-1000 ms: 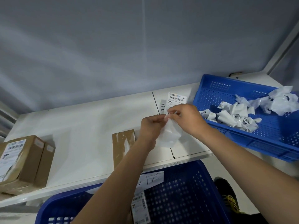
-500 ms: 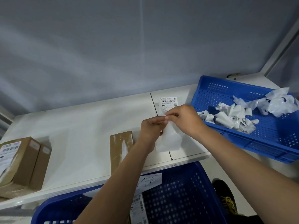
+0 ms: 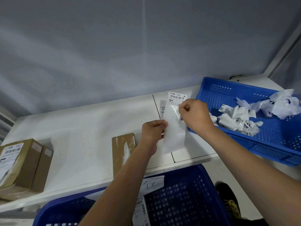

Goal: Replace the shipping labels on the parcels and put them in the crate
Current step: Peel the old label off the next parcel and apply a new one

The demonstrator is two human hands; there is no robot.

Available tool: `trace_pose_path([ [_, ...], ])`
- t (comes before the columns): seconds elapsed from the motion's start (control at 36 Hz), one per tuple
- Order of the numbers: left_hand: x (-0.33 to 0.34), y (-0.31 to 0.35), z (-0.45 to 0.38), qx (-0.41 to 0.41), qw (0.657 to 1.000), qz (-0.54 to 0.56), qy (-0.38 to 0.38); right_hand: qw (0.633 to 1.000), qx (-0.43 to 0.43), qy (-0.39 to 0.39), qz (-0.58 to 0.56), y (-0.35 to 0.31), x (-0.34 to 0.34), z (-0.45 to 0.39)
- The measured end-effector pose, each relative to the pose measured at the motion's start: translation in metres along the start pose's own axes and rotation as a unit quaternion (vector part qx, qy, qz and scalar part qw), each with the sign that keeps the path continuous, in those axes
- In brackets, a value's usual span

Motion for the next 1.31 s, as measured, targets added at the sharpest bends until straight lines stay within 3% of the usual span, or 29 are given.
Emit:
trace_pose_path([
  [0.14,0.0,0.001,0.0,0.004,1.0,-0.016,0.021,0.999,0.007,0.036,0.025,0.002,-0.017,-0.006],
  [0.39,-0.002,-0.002,-0.002,-0.002,0.999,-0.019,0.043,0.991,-0.024,0.033,0.128,0.006,-0.054,-0.028],
  [0.83,-0.012,-0.024,-0.017,-0.056,0.995,-0.041,0.074,0.97,0.009,0.148,0.191,0.008,-0.118,-0.044],
  [1.06,-0.023,-0.032,-0.021,-0.096,0.991,-0.001,0.095,0.965,0.021,0.202,0.167,0.008,-0.134,-0.044],
  [1.31,-0.01,-0.029,-0.014,-0.072,0.994,-0.017,0.076,0.986,0.006,0.146,0.085,-0.002,-0.099,-0.041],
])
Point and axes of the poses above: each hand's wrist, its own z-axis away from the middle knuckle, its own x-axis out of the palm, y = z × x, the point moved 5 cm from there along -z, towards the middle knuckle, and after that the axes turned 14 degrees about -x, right-handed, at the moved point
